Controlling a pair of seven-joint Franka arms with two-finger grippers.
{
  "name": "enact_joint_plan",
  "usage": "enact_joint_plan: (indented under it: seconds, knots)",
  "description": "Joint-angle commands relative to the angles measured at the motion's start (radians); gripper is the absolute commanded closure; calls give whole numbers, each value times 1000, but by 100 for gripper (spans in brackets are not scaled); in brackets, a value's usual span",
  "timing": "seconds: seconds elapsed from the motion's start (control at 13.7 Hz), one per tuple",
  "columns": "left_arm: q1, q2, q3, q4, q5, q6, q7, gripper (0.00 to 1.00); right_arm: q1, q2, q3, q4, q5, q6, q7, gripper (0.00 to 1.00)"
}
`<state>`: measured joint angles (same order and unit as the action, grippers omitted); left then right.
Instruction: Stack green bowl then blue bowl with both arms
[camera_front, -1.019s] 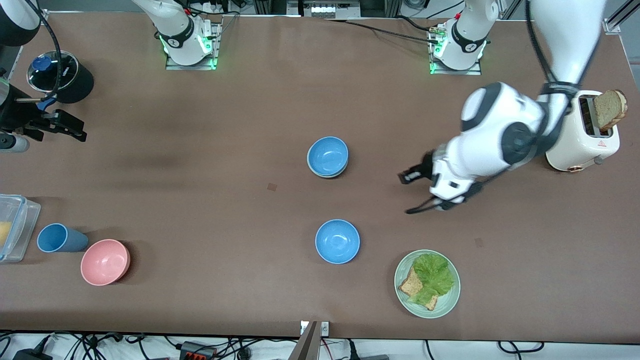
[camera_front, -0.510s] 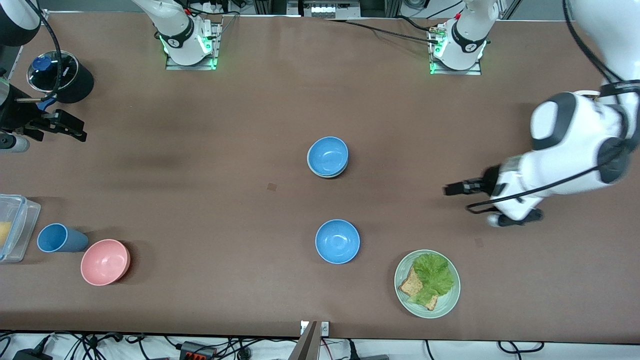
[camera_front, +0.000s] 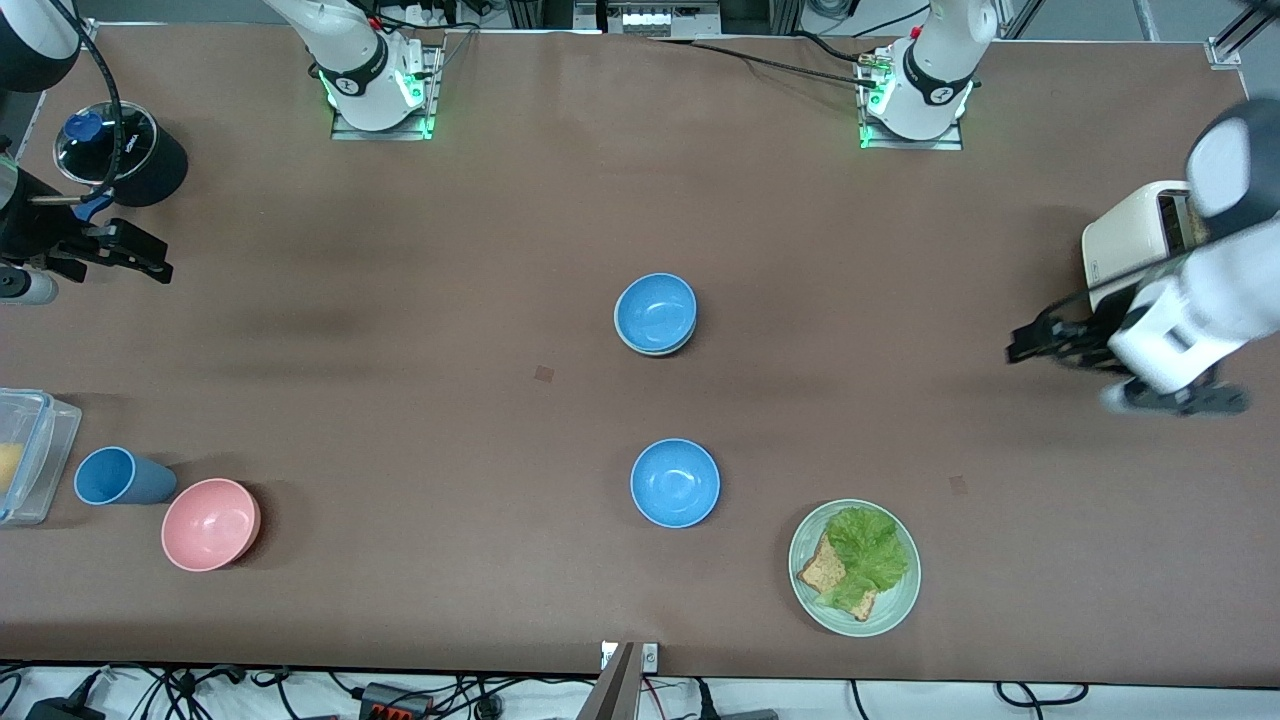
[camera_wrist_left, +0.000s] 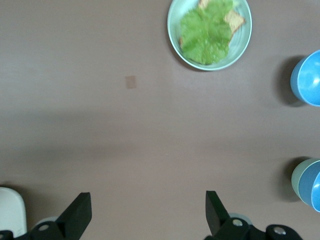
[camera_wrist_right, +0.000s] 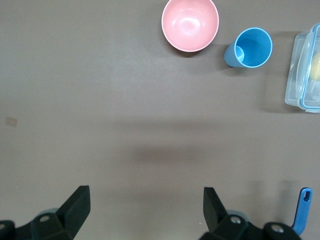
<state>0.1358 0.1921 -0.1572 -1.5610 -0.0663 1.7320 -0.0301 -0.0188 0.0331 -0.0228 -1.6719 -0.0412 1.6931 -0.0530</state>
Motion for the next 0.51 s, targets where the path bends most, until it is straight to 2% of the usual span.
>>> enact_joint_plan:
  seconds: [0.0, 0.07, 0.44]
  knots:
    - [-120, -117, 178, -85, -7, -40, 32, 0, 6, 1, -5, 18, 14, -16, -2, 0]
    - [-148, -115, 209, -85, -1, -52, 33, 0, 8, 1, -5, 18, 14, -16, -2, 0]
    - [-151, -79, 199, -16, 10, -143, 29, 0, 10, -2, -3, 18, 15, -16, -1, 0]
